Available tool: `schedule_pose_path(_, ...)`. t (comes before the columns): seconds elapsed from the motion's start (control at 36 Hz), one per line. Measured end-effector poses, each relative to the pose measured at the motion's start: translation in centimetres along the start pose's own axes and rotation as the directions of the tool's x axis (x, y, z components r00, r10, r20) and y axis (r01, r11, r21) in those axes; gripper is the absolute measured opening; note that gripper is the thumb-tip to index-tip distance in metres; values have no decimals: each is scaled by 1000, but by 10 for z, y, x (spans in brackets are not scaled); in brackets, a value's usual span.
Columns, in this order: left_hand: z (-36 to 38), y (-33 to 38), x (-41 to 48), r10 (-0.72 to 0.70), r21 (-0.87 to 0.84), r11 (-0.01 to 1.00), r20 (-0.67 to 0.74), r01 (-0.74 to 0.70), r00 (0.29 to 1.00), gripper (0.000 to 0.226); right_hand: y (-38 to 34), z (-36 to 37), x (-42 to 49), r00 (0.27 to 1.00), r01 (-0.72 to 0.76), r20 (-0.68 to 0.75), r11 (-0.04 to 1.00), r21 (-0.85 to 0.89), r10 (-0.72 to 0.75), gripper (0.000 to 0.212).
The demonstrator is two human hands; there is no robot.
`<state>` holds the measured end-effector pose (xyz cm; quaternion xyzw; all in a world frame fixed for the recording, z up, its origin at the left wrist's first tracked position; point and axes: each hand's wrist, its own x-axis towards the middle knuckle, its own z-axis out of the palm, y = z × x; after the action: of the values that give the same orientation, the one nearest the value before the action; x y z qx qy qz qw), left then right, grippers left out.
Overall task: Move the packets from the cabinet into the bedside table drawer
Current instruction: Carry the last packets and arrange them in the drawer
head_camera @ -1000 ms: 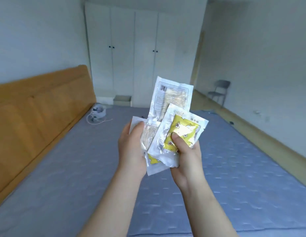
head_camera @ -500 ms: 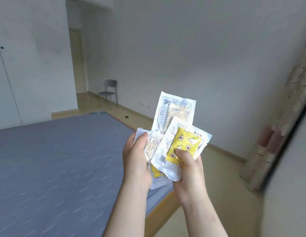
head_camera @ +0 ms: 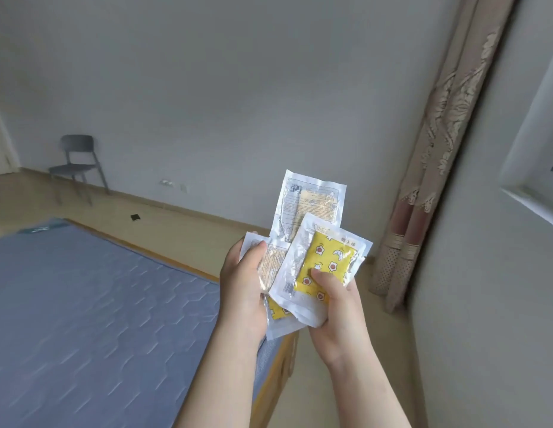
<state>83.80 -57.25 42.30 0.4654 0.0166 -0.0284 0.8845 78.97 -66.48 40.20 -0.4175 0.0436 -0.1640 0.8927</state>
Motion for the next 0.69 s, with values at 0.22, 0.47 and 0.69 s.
schedule_pose_path(0.22, 46, -53, 104, -183, 85, 980, 28, 180, 983, 18, 3, -45, 103, 980, -34, -198, 999, 8, 35, 24)
schedule_pose_path(0.47, 128, -138, 221, -269, 102, 958, 3, 267, 963, 18, -20, -128, 240, 969, -39, -244, 999, -30, 30, 25)
schedule_pose_path(0.69, 240, -199, 335, -319, 85, 943, -46, 322, 947, 16, -79, -201, 395, 977, -69, -208, 994, -87, 49, 28)
